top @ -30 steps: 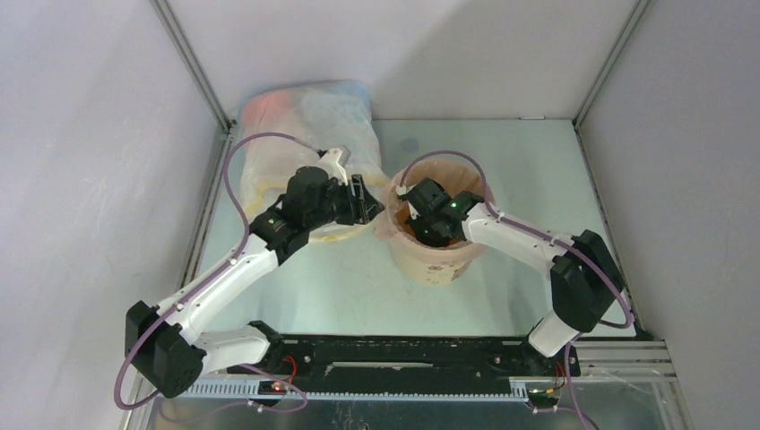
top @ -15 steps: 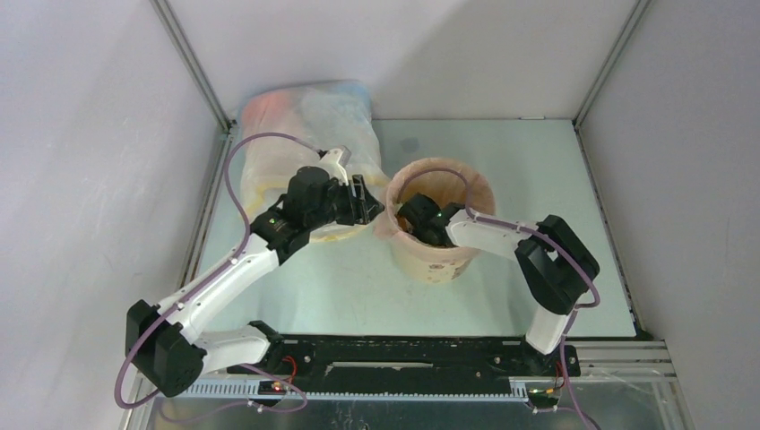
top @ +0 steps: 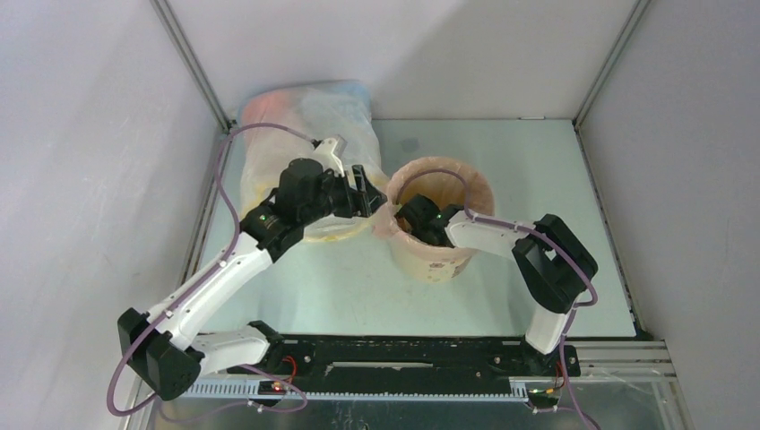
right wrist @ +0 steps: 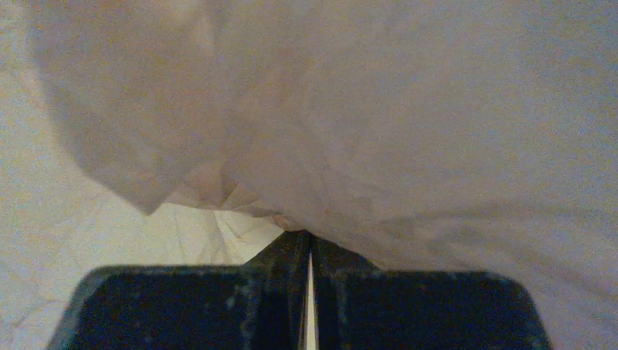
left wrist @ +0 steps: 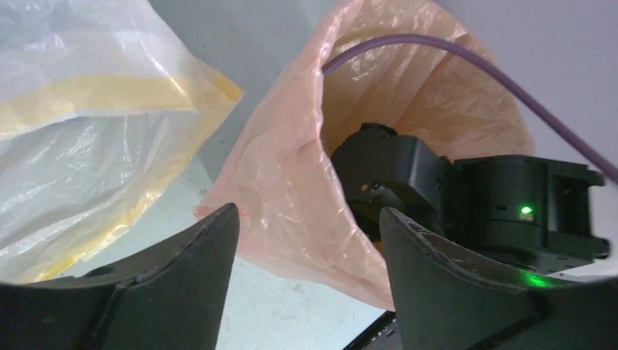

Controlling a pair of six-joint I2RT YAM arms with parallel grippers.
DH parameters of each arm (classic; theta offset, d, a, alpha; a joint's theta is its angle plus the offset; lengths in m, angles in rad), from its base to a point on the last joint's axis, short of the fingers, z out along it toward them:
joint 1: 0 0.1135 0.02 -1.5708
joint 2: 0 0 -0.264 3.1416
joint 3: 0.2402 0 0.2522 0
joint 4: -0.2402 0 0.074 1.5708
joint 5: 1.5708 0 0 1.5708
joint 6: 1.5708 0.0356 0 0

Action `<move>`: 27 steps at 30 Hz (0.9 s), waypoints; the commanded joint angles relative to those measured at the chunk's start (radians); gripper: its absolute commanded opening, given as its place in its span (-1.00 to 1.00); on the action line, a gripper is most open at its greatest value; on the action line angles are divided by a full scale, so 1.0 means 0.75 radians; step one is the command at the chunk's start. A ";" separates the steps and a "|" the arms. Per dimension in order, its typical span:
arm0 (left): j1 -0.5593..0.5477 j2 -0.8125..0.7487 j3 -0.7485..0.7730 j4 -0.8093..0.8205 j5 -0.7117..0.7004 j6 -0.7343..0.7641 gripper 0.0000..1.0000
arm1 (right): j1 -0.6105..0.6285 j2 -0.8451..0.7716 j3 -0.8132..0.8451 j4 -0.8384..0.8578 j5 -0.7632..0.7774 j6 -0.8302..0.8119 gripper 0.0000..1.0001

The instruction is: Put the trash bags into the trash bin

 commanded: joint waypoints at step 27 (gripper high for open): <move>-0.100 0.502 0.652 -0.560 -0.190 0.164 -0.11 | -0.007 -0.166 -0.046 0.036 0.034 0.086 -1.00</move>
